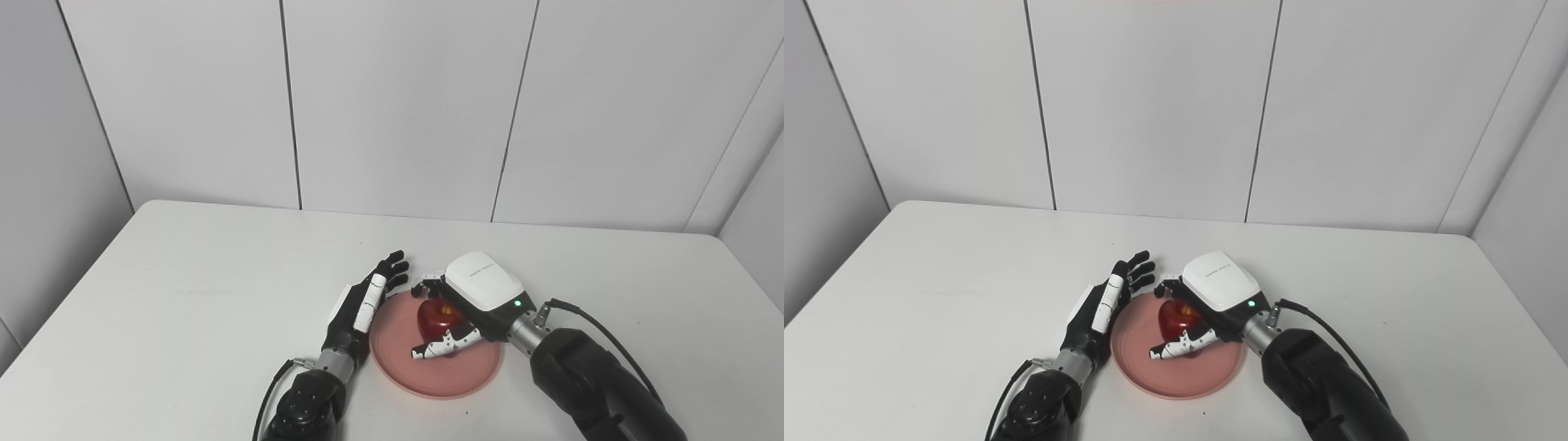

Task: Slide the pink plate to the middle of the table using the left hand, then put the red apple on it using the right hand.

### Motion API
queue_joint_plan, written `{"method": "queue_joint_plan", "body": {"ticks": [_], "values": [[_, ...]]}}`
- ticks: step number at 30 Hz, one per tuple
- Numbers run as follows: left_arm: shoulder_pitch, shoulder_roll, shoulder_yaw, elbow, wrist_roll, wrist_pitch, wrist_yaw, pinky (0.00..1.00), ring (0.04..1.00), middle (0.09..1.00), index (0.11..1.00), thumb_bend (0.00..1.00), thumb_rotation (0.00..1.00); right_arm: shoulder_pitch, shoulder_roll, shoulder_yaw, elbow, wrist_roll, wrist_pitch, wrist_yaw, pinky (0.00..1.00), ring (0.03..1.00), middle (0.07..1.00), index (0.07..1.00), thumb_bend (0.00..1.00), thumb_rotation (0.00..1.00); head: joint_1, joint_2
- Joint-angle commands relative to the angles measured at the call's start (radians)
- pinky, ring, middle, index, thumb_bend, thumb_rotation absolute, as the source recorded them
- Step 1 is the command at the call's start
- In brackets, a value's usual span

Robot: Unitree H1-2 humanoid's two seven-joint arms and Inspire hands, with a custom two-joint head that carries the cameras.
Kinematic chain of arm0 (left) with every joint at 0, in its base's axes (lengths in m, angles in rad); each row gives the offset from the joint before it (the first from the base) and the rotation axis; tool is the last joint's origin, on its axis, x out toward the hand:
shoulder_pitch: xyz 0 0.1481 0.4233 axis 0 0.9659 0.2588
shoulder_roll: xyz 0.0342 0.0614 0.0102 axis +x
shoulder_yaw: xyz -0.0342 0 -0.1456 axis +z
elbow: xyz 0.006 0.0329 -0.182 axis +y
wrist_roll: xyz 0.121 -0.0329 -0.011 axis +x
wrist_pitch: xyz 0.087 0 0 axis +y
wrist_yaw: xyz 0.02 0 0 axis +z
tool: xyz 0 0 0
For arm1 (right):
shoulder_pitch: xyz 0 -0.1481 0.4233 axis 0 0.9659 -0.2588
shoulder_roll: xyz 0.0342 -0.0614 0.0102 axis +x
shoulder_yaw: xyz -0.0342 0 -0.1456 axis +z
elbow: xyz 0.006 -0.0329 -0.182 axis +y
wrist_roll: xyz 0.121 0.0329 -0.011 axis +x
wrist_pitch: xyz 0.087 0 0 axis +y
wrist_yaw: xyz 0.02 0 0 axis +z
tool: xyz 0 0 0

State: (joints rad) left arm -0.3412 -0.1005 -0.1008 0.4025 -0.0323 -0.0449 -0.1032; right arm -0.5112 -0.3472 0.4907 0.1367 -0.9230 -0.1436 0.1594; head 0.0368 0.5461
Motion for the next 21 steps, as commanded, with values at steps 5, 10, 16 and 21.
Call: {"method": "queue_joint_plan", "body": {"ticks": [5,10,16,21], "values": [[-0.002,0.001,0.001,0.016,-0.003,0.023,-0.009,0.81,0.883,0.908,0.880,0.78,0.98,-0.040,-0.018,-0.017,-0.019,0.011,-0.028,-0.007,0.73,0.766,0.789,0.766,0.99,0.73,0.000,-0.001],[-0.002,0.001,0.000,0.016,-0.003,0.022,-0.011,0.81,0.877,0.909,0.886,0.77,0.98,-0.044,-0.021,-0.014,-0.016,0.006,-0.032,-0.012,0.76,0.778,0.803,0.779,1.00,0.72,0.001,-0.002],[-0.002,0.002,-0.001,0.014,-0.002,0.019,-0.012,0.81,0.863,0.903,0.879,0.77,0.98,-0.046,-0.024,-0.012,-0.015,-0.015,-0.040,-0.037,0.82,0.825,0.824,0.780,1.00,0.72,0.000,-0.001],[-0.003,0.005,-0.002,0.017,0.002,0.014,-0.011,0.80,0.874,0.896,0.873,0.76,0.99,-0.049,-0.022,-0.022,-0.022,-0.009,-0.040,-0.038,0.82,0.829,0.834,0.789,1.00,0.76,-0.001,0.000]]}}
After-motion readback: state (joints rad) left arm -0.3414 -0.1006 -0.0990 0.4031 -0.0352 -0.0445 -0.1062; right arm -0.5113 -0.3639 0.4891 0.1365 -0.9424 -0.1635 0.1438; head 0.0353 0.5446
